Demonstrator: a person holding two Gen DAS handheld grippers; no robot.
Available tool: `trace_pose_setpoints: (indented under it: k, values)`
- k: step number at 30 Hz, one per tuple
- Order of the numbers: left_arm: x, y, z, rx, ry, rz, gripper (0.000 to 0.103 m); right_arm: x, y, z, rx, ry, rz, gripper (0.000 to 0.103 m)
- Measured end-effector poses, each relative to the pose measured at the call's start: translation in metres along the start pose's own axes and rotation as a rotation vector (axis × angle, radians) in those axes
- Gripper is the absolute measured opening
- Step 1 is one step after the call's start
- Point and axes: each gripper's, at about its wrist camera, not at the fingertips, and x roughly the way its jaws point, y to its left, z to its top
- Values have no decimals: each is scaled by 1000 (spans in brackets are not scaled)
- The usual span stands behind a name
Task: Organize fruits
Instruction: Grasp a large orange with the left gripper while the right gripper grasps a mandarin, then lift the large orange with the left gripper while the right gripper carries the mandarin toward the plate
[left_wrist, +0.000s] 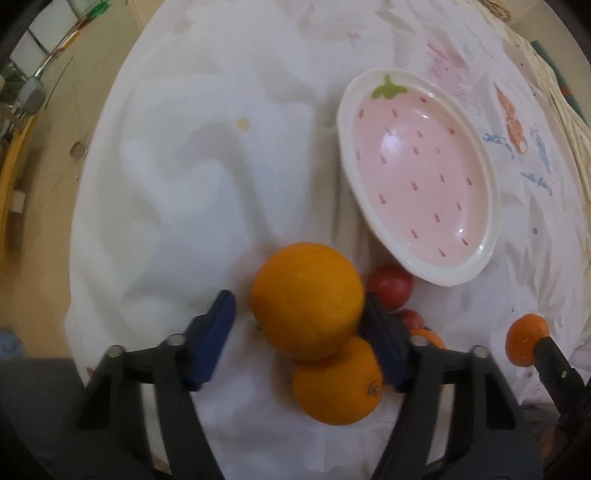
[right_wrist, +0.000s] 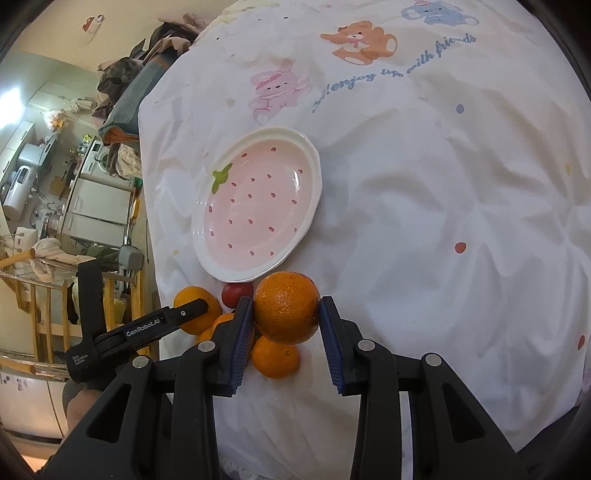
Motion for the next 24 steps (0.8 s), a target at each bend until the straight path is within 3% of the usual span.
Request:
trace_pose_setpoints:
  k: [16, 24]
  values:
    - [-13, -13, -1, 43, -60, 64, 51, -9, 2, -1, 1, -18, 17, 38]
    - [-60, -22, 5, 102, -194, 71, 51, -19, -1, 2, 8, -50, 19, 38]
